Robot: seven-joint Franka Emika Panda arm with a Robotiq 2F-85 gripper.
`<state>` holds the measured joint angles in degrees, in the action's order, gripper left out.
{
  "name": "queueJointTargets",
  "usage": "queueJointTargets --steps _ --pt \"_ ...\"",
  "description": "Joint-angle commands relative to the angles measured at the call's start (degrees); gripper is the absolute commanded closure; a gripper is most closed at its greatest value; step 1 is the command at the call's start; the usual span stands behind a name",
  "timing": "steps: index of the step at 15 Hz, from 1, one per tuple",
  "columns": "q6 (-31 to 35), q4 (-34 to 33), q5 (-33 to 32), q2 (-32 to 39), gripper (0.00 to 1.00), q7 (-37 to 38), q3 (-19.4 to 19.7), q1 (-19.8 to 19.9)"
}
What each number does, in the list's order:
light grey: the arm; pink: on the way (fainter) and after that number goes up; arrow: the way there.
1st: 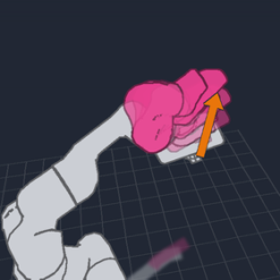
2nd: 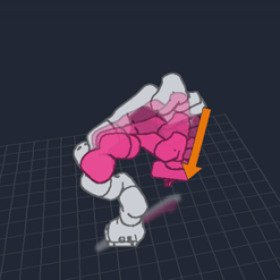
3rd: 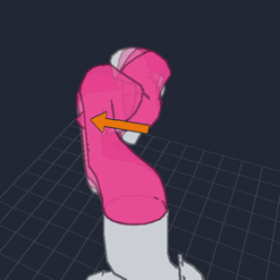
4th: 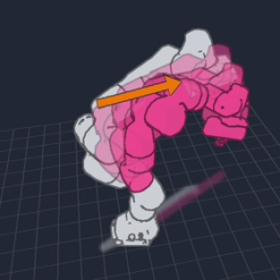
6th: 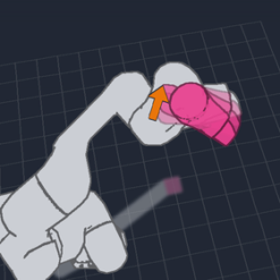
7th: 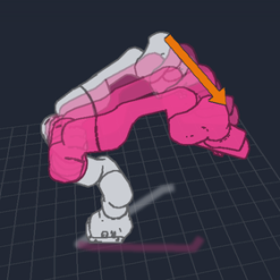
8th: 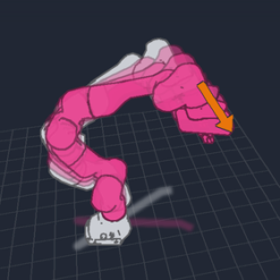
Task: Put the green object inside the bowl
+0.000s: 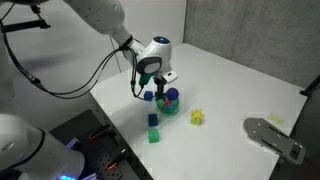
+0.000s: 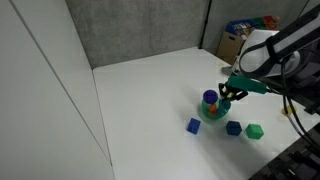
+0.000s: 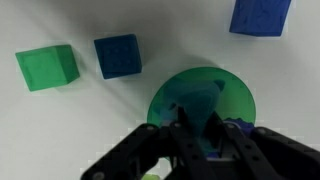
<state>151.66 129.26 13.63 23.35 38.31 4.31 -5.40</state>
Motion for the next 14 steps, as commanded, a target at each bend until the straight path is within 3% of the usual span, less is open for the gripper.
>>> queueJointTargets --steps 1,11,12,13,14 --pt "-0.2 -3.5 -0.7 3.5 0.92 2.1 0.8 -0.5" --pt "-0.2 -9.0 -0.5 10.3 0.92 1.8 1.0 -1.2" --pt "-0.5 -9.2 -0.4 10.7 0.8 1.6 0.9 -1.2" --pt "-0.9 -9.4 -0.3 10.8 0.52 1.1 0.7 -1.0" --pt "-1.0 -9.4 -0.4 10.8 0.53 0.8 0.7 -0.9"
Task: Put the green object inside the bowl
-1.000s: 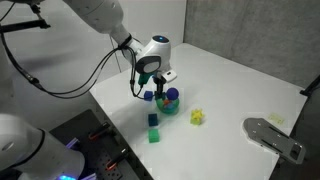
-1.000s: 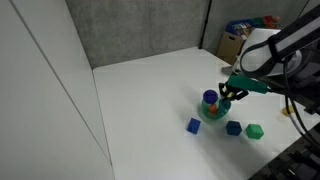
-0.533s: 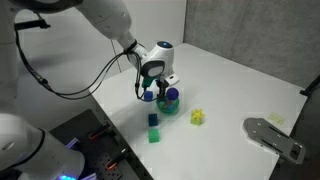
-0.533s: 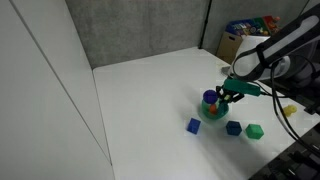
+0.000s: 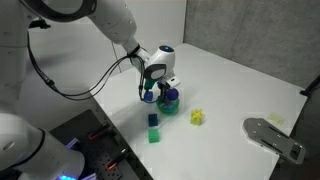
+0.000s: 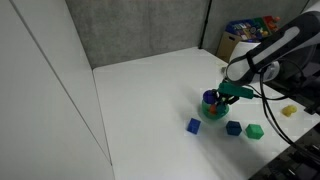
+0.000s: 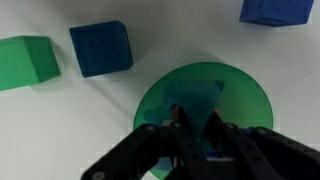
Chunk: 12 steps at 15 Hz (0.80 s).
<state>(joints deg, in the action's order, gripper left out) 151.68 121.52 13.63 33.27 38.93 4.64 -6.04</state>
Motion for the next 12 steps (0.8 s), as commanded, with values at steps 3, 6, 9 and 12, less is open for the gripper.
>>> queueJointTargets --steps 3,6,9,12 --pt "-1.0 -0.7 -0.3 -0.2 0.34 -0.6 0.1 -0.1" --pt "-1.1 0.7 -0.2 -2.3 0.12 -1.7 -0.2 0.2" --pt "-1.5 1.8 -0.3 -4.9 0.0 -3.1 -0.3 0.5" --pt "-3.0 2.6 -0.9 -8.3 0.0 -5.8 -0.2 1.2"
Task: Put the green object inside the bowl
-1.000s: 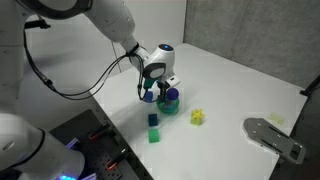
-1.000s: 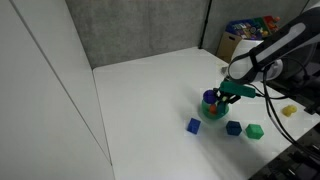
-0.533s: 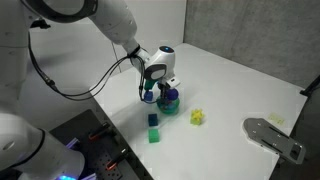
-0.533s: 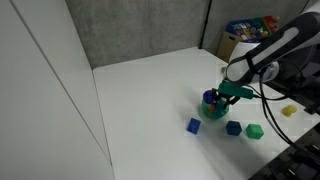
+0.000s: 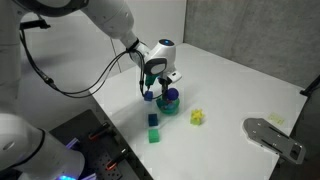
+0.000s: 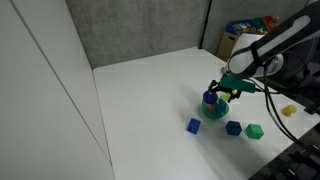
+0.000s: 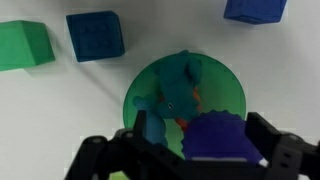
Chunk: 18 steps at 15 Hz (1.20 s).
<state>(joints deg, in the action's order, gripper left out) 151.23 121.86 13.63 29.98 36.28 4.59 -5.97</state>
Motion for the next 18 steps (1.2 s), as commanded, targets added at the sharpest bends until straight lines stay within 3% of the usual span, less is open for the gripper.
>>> queueJointTargets --steps 1,8,18 --pt "-3.9 2.3 -1.4 -6.3 0.0 -4.5 0.0 1.2" --pt "-14.5 3.9 -7.7 -18.1 0.0 -13.0 1.0 3.1" --pt "-30.7 8.7 -14.6 -42.0 0.0 -19.0 -0.1 7.0"
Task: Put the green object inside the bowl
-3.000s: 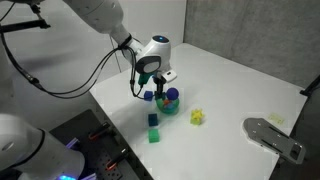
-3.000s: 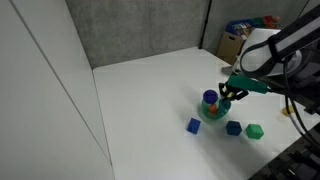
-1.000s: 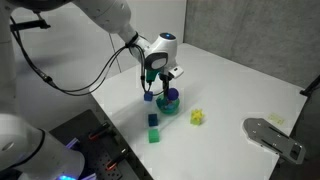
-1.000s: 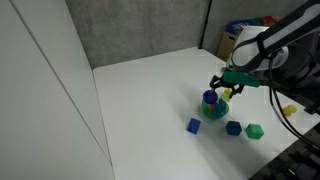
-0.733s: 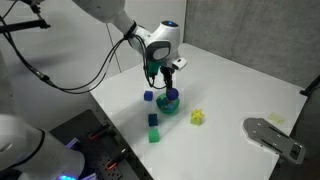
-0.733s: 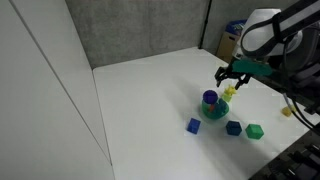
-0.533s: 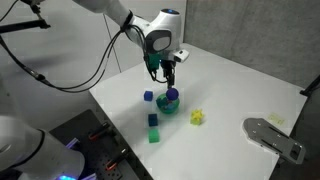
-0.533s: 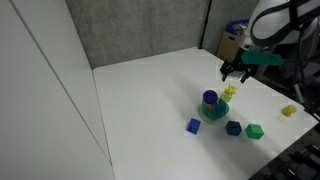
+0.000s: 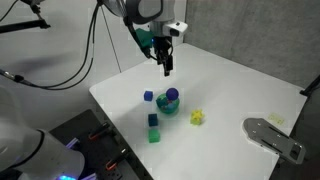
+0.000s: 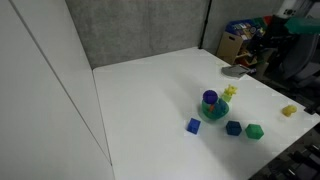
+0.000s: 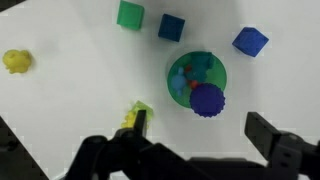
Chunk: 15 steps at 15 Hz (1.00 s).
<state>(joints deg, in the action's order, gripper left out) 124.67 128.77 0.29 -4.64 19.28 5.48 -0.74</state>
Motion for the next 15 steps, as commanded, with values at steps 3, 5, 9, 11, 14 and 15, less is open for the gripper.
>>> queueJointTargets --steps 3,5,9,11,14,15 --pt "-10.2 1.2 -1.1 -13.6 0.0 -3.9 -1.4 2.9" --pt "-15.0 -0.1 -1.5 -16.2 0.0 -4.3 -1.9 3.6" --pt "-18.8 -1.6 -2.7 -18.3 0.0 -3.1 -3.0 4.9" --pt "-18.5 -1.6 -3.1 -18.6 0.0 -2.8 -3.4 5.4" --pt "-17.2 -0.6 -1.9 -18.5 0.0 -3.2 -3.3 5.4" --pt "-17.2 -0.6 -1.9 -18.5 0.0 -3.2 -3.3 5.5"
